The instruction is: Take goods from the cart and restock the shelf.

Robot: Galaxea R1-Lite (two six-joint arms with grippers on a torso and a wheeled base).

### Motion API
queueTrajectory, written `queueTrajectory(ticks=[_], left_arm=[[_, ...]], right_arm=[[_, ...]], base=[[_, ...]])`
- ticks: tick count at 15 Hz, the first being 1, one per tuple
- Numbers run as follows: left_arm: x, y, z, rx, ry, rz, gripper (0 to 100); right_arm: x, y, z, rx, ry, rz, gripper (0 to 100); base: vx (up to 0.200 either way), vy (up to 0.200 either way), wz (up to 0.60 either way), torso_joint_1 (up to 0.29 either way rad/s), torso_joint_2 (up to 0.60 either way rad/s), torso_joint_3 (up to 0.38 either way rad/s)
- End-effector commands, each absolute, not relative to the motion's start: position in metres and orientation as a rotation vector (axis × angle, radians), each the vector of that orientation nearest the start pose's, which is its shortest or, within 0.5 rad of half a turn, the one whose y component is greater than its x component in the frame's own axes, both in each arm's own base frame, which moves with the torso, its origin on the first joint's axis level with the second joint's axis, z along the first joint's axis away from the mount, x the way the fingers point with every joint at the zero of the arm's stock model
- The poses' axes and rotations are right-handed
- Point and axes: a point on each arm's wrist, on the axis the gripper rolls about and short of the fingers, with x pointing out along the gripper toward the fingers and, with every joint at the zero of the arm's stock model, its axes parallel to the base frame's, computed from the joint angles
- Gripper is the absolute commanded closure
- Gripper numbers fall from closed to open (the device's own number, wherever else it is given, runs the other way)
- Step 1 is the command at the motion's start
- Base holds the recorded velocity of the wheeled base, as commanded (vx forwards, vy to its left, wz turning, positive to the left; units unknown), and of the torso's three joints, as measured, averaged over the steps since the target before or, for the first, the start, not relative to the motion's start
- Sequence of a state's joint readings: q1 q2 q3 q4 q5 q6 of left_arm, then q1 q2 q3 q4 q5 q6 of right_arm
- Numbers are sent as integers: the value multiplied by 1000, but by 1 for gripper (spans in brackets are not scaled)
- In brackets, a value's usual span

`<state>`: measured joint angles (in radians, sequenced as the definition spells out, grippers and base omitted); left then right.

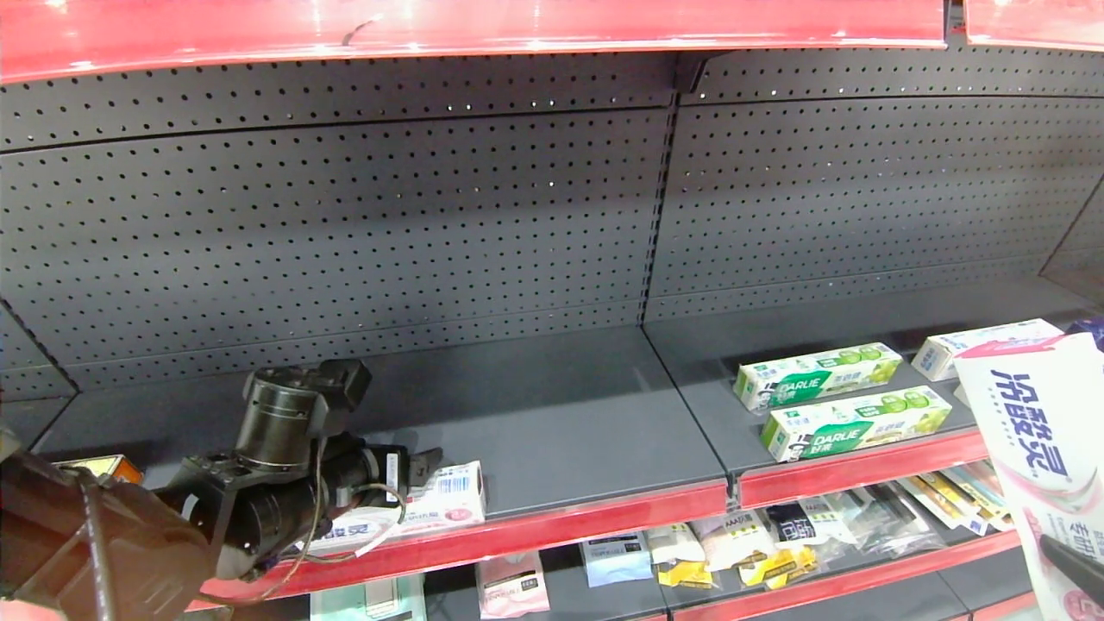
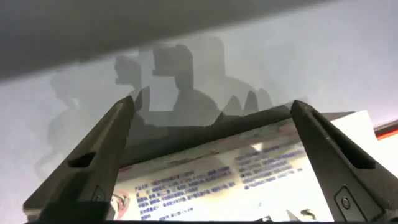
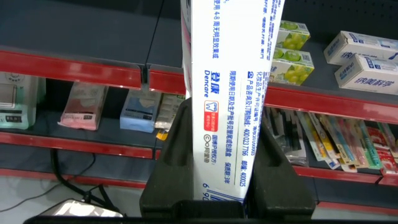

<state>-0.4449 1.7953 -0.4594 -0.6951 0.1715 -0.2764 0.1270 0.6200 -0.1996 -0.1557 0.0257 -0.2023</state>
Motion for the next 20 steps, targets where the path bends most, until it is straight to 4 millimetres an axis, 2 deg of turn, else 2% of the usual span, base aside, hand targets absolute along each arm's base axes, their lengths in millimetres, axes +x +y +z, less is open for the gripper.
queueTrajectory(ticks=[1,3,6,8,10,12,15,16,17,18,19,20], left_arm=[[237,-109,86,-79,616,-180,0],[234,-107,98,-91,569,-184,0],[218,-99,124,-117,474,-198,0],[191,-85,141,-128,402,-209,0],[175,-71,147,-116,376,-194,0],[130,-50,163,-98,364,-194,0],[70,-26,171,-74,382,-216,0],[39,-13,172,-43,375,-224,0],[19,-5,171,-21,369,-230,0],[19,-5,171,-21,369,-230,0],[-13,9,165,43,345,-229,0],[-25,14,158,79,334,-216,0]], right_arm=[[45,6,145,-214,247,179,100],[46,6,145,-214,255,178,100],[54,7,140,-212,317,184,100],[62,9,139,-209,357,230,100],[67,10,140,-209,378,241,100],[76,12,147,-238,380,275,100],[83,13,152,-278,382,284,100],[86,14,155,-297,378,290,100],[89,14,156,-311,381,293,100],[89,14,156,-311,381,293,100],[92,15,157,-334,383,303,100],[93,16,156,-341,388,317,100]], base=[[0,0,0,0,0,0],[0,0,0,0,0,0],[0,0,0,0,0,0],[0,0,0,0,0,0],[0,0,0,0,0,0],[0,0,0,0,0,0],[0,0,0,0,0,0],[0,0,0,0,0,0],[0,0,0,0,0,0],[0,0,0,0,0,0],[0,0,0,0,0,0],[0,0,0,0,0,0]])
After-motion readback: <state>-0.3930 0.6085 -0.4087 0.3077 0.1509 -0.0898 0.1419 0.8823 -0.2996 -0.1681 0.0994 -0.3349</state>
